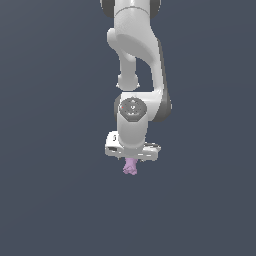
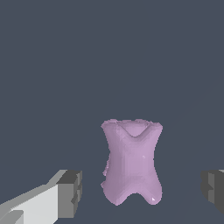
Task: Pick up the object and move it to a goal position.
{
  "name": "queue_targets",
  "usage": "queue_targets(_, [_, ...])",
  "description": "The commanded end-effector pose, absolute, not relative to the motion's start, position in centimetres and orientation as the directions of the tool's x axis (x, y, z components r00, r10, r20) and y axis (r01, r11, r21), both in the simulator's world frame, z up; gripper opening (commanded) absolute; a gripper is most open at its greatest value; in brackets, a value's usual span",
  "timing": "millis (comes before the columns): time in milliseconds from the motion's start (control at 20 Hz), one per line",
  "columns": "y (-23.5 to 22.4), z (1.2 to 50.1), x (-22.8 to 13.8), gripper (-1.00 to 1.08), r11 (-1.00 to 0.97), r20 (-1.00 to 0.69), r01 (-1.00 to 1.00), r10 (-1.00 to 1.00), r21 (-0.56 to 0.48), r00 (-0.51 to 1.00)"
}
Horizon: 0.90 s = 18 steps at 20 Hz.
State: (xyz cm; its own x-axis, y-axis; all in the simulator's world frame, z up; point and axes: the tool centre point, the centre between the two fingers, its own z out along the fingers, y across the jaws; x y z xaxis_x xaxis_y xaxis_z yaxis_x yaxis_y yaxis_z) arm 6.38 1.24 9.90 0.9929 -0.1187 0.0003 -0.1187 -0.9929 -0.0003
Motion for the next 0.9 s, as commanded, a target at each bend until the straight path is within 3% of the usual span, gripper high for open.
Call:
queue_targets(0, [1.2,9.6,6.4,1.00,-0.993,0.000,-0.119,-0.119,0.000,0.993])
queue_targets(750, [1.2,4.9,6.4,1.00,-0.993,0.000,-0.121,-0.121,0.000,0.993])
queue_targets(800, [1.2,4.9,6.4,-1.00,-0.993,0.000,-0.121,-0.121,0.000,0.993])
queue_targets(850, [1.2,4.9,6.4,-1.00,-0.993,0.000,-0.121,-0.121,0.000,0.993])
